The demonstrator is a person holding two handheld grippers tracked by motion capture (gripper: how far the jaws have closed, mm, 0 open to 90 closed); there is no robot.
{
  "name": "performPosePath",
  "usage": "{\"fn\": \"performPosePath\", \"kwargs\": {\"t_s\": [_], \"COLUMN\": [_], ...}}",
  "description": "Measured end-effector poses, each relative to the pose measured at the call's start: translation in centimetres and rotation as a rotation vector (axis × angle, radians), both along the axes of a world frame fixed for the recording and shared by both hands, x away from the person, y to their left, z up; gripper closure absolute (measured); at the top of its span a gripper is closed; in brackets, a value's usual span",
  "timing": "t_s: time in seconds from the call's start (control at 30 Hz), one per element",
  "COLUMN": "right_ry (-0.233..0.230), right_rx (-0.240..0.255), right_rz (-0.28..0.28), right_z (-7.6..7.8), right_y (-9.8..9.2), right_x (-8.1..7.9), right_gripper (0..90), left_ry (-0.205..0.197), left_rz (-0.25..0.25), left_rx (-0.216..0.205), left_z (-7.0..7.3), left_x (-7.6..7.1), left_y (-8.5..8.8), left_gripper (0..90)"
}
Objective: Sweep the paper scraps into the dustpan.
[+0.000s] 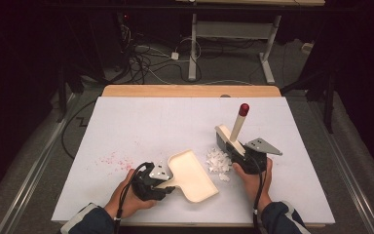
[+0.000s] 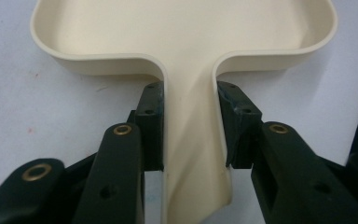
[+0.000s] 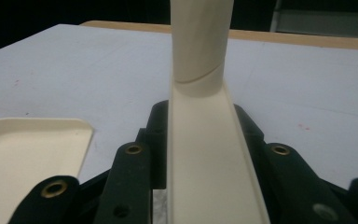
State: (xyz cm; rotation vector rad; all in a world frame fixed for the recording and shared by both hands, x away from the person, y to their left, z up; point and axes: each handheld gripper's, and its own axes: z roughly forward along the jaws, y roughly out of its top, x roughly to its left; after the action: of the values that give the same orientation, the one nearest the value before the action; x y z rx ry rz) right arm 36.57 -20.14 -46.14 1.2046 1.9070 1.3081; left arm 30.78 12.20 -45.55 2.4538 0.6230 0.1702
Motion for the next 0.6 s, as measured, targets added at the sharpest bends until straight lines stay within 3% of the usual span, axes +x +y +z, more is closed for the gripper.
{"fn": "performPosePath", "kwargs": {"t_s": [0.6], "right_ry": [0.010], "right_rx": [-0.021], "right_rz": [0.125], "right_z": [0.0], "right_y": [1.8], "right_x": [-1.9], "right_gripper": [66.8], "left_ry": [0.016], "left_rz": [-0.001], "left_rx": [0.006], "left_z": [0.1], "left_x": [0.4], "left_y": [-2.0], "left_gripper": [63.6]}}
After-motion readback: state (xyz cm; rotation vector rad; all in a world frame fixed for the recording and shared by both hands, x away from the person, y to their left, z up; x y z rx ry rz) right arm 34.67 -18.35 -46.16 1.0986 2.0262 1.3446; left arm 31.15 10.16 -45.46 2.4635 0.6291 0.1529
